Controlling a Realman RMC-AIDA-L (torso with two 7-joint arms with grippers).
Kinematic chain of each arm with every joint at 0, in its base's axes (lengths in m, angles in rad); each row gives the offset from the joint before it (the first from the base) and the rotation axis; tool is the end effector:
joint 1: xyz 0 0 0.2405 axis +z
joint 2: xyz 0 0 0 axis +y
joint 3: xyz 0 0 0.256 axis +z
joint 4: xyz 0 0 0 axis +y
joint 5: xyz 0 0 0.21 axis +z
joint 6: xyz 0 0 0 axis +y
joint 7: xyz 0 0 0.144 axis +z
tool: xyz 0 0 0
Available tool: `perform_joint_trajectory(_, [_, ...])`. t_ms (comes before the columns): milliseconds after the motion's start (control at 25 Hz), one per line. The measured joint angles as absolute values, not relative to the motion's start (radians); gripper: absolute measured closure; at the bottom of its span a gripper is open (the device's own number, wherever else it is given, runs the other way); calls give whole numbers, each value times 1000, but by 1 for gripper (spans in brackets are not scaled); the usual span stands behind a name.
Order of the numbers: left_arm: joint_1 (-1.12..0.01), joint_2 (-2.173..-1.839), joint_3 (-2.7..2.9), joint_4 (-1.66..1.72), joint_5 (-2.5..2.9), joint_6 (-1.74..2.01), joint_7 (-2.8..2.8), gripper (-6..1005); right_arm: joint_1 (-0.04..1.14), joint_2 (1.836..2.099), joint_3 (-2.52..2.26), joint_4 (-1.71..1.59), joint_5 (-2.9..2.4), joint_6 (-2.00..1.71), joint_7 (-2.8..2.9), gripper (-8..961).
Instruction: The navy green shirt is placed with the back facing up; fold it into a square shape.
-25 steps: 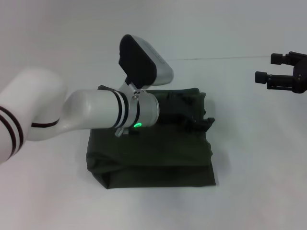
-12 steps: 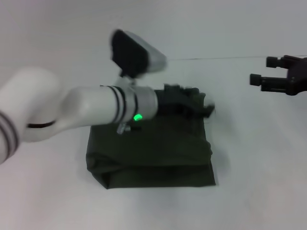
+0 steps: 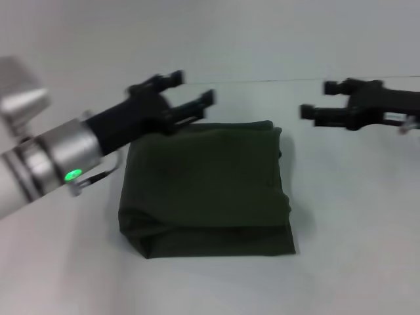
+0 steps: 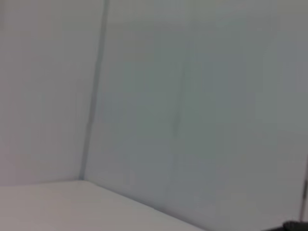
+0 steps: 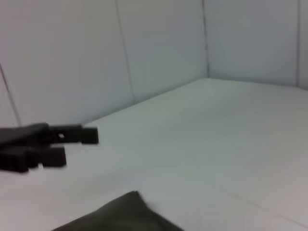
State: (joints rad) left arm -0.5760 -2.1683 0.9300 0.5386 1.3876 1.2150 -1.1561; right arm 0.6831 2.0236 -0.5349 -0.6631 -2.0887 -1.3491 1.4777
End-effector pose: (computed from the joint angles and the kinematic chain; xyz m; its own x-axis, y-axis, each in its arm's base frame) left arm -0.2063 0.3763 -0.0336 0.6266 0.1468 0.7654 0.5498 -0.7793 -0.3006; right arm 0.2510 0.4014 0.0432 0.8010 -0.3207 -0.5055 -0.5336 -0.7653 -0.3600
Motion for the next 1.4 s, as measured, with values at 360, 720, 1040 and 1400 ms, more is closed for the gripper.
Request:
perform_joint_trajectory(360, [-467,-2172,733,504,1408,1361,-1004,168,754,2077,-833,-610,-2090,-1062,1516,53])
perform_joint_trajectory(720, [-454,-2172,690,469,1422,1397,-929,169,784,2093,-966,-524,-2081,-790,1506,54])
perform_joint_trajectory(1040, [-463,-2170,688,468,1415,1416,-917,172,789,2100,-1014,-504,-2075,-617,1509,54])
perform_joint_trajectory(1400, [-469,-2164,624,474,1414,1408,-918,173,745,2089,-1036,-558,-1829,-622,1429,53])
